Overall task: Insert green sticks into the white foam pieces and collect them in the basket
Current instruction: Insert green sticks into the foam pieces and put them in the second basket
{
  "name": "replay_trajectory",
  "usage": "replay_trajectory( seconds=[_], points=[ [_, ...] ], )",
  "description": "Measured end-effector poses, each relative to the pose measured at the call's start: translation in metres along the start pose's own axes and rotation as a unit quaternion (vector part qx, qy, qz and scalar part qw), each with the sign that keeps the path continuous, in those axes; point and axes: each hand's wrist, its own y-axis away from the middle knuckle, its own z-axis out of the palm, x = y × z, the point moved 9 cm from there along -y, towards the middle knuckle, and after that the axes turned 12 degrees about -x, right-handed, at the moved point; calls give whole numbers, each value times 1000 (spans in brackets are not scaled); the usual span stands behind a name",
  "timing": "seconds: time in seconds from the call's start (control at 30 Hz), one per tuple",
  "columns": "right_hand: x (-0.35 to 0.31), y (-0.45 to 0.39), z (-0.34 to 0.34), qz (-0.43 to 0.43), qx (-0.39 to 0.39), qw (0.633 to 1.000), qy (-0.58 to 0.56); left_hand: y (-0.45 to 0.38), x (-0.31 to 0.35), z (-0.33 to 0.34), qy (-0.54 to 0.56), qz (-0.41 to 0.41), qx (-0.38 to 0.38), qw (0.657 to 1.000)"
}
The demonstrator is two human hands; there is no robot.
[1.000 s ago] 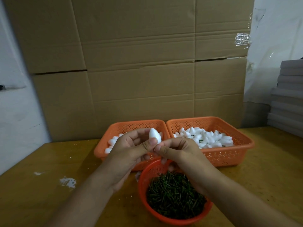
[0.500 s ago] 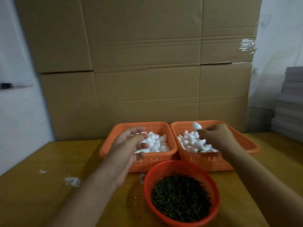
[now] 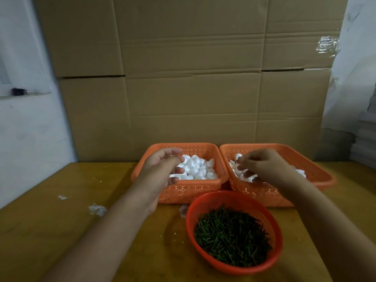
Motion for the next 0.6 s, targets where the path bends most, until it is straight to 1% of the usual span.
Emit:
replay_trajectory(
  seconds=[0.07, 0.13, 0.2, 0.27, 0.33, 0.4, 0.43, 0.53, 0.6],
  points=[
    [-15, 6, 25, -22, -95, 989, 112, -2, 0, -6, -32, 3, 18, 999],
    [-26, 15, 49, -44, -186, 959, 208, -4, 2, -12, -69, 7, 31, 997],
    [-31, 26, 69, -55, -268, 934, 231, -8, 5, -18, -104, 17, 38, 994],
    [-30, 38, 87, -61, -329, 900, 280, -12, 10, -25, -154, 38, 44, 986],
    [-21, 47, 101, -32, -381, 862, 332, -17, 11, -31, -227, 55, 51, 971],
    [-11, 52, 110, 1, -416, 831, 370, -26, 6, -37, -310, 50, 51, 948],
    [-7, 53, 113, 10, -425, 821, 381, -33, 2, -39, -358, 38, 44, 932],
    [0, 56, 118, 29, -441, 804, 397, -55, -16, -41, -493, -23, -12, 870],
    [1, 57, 119, 39, -446, 796, 408, -68, -26, -42, -536, -65, -50, 840]
  ],
)
